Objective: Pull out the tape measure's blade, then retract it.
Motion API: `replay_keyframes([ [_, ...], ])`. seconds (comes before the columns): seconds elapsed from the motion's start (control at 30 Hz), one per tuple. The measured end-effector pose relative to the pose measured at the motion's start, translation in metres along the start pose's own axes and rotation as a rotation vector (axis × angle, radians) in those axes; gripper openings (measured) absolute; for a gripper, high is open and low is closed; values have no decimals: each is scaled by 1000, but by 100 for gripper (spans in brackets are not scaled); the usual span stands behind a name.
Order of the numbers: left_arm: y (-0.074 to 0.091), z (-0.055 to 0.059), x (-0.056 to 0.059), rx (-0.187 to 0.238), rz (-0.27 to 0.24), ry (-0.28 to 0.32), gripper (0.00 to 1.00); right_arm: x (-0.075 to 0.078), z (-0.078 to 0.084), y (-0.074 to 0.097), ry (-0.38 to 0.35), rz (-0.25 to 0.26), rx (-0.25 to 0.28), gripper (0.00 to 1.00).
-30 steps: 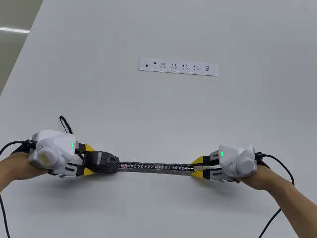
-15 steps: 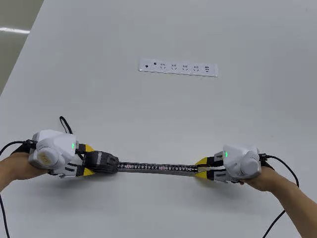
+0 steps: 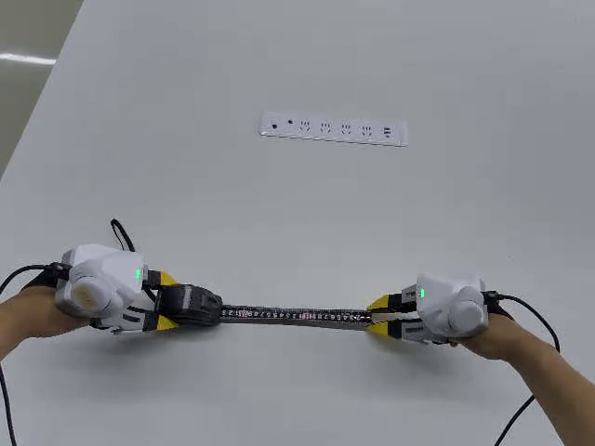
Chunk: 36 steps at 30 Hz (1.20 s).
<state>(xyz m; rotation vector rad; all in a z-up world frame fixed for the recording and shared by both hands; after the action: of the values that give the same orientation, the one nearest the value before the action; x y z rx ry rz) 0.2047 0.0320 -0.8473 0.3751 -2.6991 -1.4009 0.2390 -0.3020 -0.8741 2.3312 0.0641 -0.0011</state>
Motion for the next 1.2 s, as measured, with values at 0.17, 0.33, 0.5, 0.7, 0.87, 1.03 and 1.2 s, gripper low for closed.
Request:
replay_keyframes([
  [0.17, -1, -1, 0, 2, 2, 5, 28, 0, 1, -2, 20, 7, -18, 11],
  [0.33, -1, -1, 0, 1, -1, 1, 28, -2, 0, -3, 11, 8, -30, 12],
  [0.5, -1, -1, 0, 5, -2, 0, 28, -3, 2, -4, 6, 7, -37, 13],
  [0.7, -1, -1, 0, 7, -2, -1, 28, -3, 2, -6, -35, 16, -34, 15],
  [0.87, 0, -3, 0, 15, -4, -14, 29, -3, -4, -7, -37, 19, -27, 16],
  [1.03, 0, -3, 1, 12, -5, -34, 29, -2, -3, -9, -46, 21, -28, 18],
  [1.2, -1, -1, 1, 0, -5, -34, 30, -3, -3, -8, -51, 23, -32, 18],
])
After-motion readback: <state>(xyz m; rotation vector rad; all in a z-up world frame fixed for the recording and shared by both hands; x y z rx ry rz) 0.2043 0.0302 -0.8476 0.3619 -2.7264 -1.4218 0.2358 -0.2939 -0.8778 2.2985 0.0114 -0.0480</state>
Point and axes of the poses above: the centre of the closed fingertips' face, and the gripper's own axes: y roughly backward along the fingers, x roughly to its right, z roughly out of its underside, the point moved 5 cm from there along y, roughly backward along the fingers, and after that the axes turned 2 degrees about -z, right-handed, at the moved point
